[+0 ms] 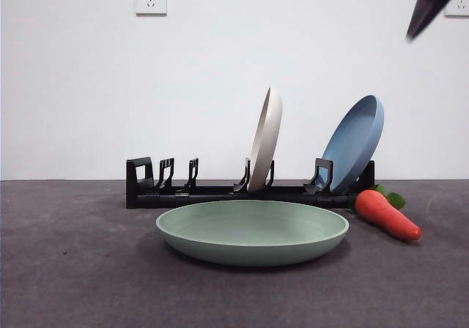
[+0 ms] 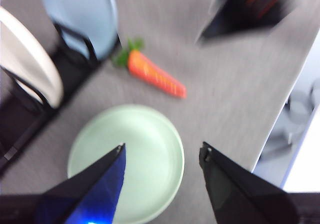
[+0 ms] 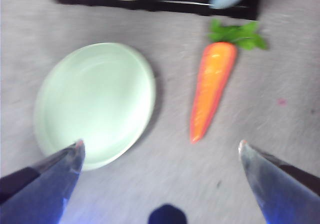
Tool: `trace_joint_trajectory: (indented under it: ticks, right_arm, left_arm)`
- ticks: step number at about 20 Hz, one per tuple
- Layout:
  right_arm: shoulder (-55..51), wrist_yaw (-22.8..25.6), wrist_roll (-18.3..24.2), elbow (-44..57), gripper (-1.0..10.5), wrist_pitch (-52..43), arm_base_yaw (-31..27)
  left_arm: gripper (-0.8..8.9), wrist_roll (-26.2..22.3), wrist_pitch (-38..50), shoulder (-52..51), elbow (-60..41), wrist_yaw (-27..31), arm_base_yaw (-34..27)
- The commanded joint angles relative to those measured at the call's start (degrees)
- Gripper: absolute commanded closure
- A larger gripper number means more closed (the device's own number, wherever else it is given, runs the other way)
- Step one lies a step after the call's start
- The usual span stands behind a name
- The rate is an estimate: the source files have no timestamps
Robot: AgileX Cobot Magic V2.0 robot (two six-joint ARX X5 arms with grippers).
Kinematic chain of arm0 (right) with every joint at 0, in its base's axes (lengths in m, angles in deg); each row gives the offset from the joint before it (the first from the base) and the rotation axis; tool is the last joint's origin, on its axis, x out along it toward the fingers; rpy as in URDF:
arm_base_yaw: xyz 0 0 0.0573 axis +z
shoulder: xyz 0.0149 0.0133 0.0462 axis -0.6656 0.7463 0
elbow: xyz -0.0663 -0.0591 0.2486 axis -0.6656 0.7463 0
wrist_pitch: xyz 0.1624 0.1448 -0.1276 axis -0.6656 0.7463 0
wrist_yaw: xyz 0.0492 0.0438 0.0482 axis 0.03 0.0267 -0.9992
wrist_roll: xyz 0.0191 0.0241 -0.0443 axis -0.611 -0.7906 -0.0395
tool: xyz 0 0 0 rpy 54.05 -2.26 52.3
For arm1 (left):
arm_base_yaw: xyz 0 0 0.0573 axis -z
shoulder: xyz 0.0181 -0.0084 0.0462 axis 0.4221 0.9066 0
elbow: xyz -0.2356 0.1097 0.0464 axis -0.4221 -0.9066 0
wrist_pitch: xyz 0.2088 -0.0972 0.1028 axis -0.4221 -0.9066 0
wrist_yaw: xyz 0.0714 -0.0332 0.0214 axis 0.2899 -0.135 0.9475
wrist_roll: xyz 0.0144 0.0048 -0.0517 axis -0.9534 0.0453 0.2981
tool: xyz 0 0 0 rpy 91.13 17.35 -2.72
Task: Take the green plate from the plate rack,put the plate on the table,take the carrot from the table,put the carrot in the plate
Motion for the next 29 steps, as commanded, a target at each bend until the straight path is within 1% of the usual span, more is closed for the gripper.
trace_joint_trajectory:
  ticks: [1,2,5,8,10,11,12,14,16,17,19,25,26,27,28,29]
  right_arm:
    - [6.49,2.12,-1.29,-0.22,2.6,-4.5,0.15]
    - [9.38,2.91,-1.44,-0.22,2.6,-6.56,0.22]
    - [18.32,3.23,-1.77,-0.22,2.6,-13.07,1.03]
    - [25.81,7.8,-1.79,-0.22,2.6,-19.21,3.26]
    - [29.59,9.09,-1.66,-0.22,2.6,-22.62,4.52]
    - [31.04,10.36,-1.68,-0.22,2.6,-24.41,5.14]
    - [32.46,12.48,-1.64,-0.22,2.6,-26.38,5.88]
    - [34.4,14.91,-1.64,-0.22,2.6,-29.44,6.67]
    - [35.82,15.56,-1.7,-0.22,2.6,-31.56,6.8]
    - [36.24,16.35,-1.73,-0.22,2.9,-32.37,6.84]
    - [36.98,16.39,-1.92,-0.22,3.6,-33.99,6.84]
    - [38.77,16.41,-2.99,-0.22,3.7,-35.8,6.84]
    - [38.99,16.33,-3.06,-0.22,4.3,-35.91,6.84]
    - [39.01,16.28,-3.08,-0.22,4.6,-36.0,6.84]
    - [39.01,16.28,-3.1,-0.22,4.6,-36.15,6.84]
    - [39.01,16.28,-3.28,-0.22,5.0,-36.3,6.84]
  left_arm:
    - [5.61,2.58,0.83,-6.45,-0.26,0.11,-0.04]
    - [5.61,3.17,0.96,-8.7,-0.26,0.09,-0.04]
    - [5.61,3.3,0.92,-13.33,-0.26,0.11,-0.04]
    - [5.61,4.76,0.87,-15.04,-0.26,0.09,-0.04]
    - [5.61,5.27,0.81,-15.1,-0.26,0.09,-0.04]
    - [5.61,6.05,0.81,-15.08,-0.26,0.09,-0.04]
    - [5.61,6.05,0.74,-15.08,-0.26,0.09,-0.04]
    - [5.61,6.08,0.68,-15.08,-0.26,0.09,-0.04]
    - [5.61,6.25,0.28,-15.1,-0.26,0.09,-0.04]
    - [5.61,6.25,0.02,-15.1,-0.26,0.09,-0.04]
    - [5.61,6.25,-0.24,-15.1,-0.26,0.09,-0.04]
    - [5.61,6.25,-0.17,-15.1,-0.26,0.09,-0.04]
    - [5.61,6.27,-0.17,-15.1,-0.26,0.09,-0.04]
    - [5.61,6.25,-0.13,-15.1,-0.26,0.09,-0.04]
    - [5.61,6.25,-0.13,-15.1,-0.26,0.09,-0.04]
    - [5.61,6.25,-0.13,-15.1,-0.26,0.11,-0.04]
